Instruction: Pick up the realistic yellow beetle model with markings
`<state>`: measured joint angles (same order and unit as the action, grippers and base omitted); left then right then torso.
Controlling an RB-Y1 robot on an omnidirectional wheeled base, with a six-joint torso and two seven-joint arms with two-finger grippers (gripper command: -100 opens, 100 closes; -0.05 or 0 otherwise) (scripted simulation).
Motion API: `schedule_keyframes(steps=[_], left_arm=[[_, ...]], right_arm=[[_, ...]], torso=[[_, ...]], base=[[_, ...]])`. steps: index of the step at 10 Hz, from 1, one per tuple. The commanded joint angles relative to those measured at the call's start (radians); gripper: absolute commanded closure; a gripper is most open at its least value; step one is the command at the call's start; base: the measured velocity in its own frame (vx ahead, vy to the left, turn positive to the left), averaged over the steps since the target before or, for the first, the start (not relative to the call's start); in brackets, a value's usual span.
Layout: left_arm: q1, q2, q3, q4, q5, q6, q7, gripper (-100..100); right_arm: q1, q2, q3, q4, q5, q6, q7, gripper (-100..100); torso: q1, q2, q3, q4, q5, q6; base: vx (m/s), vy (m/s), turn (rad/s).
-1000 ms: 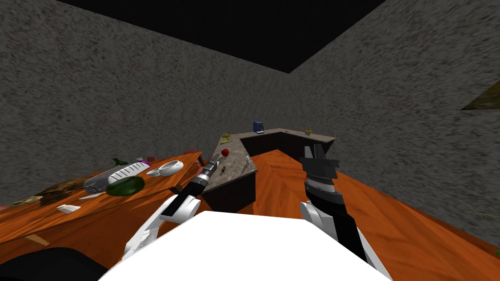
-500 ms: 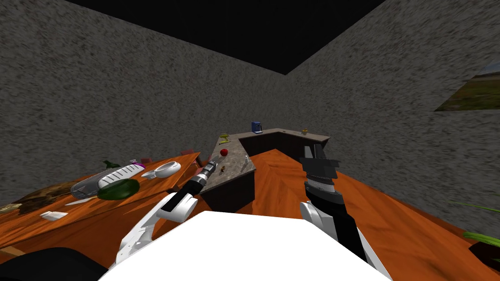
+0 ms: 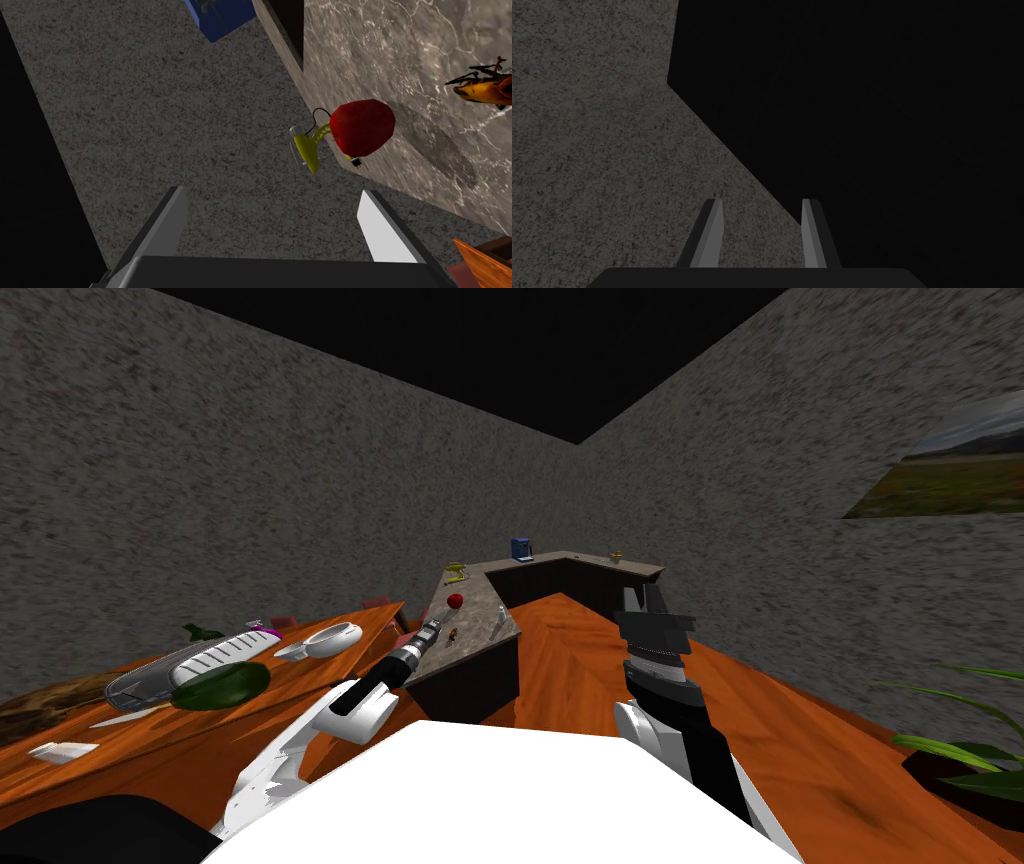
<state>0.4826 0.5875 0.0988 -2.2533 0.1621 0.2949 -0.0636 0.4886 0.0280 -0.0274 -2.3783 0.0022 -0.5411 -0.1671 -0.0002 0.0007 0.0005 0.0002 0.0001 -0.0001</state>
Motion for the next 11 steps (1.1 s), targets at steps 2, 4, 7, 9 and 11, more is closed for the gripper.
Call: schedule_keyframes(steps=[2, 4, 7, 9, 11], left_arm=[[-0.006, 0.049, 0.012, 0.010, 0.026, 0.074, -0.002, -100], [-0.004, 0.079, 0.018, 0.021, 0.043, 0.125, -0.004, -100], [0.000, 0.134, 0.027, 0.046, 0.082, 0.208, -0.008, -100], [0.003, 0.159, 0.030, 0.061, 0.102, 0.255, -0.010, -100], [0.006, 0.183, 0.032, 0.077, 0.124, 0.295, -0.011, -100]], right_arm=[[0.000, 0.000, 0.000, 0.000, 0.000, 0.000, 0.000, 0], [0.000, 0.000, 0.000, 0.000, 0.000, 0.000, 0.000, 0], [0.000, 0.000, 0.000, 0.000, 0.000, 0.000, 0.000, 0], [0.000, 0.000, 0.000, 0.000, 0.000, 0.000, 0.000, 0], [0.000, 0.000, 0.000, 0.000, 0.000, 0.000, 0.000, 0]], torso=[[0.000, 0.000, 0.000, 0.000, 0.000, 0.000], [0.000, -0.001, 0.000, 0.000, 0.000, 0.000], [-0.001, -0.001, -0.001, 0.000, 0.000, 0.000], [-0.002, -0.002, -0.001, 0.000, 0.000, 0.000], [-0.002, -0.003, -0.002, -0.001, 0.000, 0.000]], base=[[-0.011, -0.013, -0.073], [-0.004, -0.015, -0.053], [0.004, -0.026, -0.083], [0.020, -0.038, -0.083], [0.023, -0.033, -0.060]])
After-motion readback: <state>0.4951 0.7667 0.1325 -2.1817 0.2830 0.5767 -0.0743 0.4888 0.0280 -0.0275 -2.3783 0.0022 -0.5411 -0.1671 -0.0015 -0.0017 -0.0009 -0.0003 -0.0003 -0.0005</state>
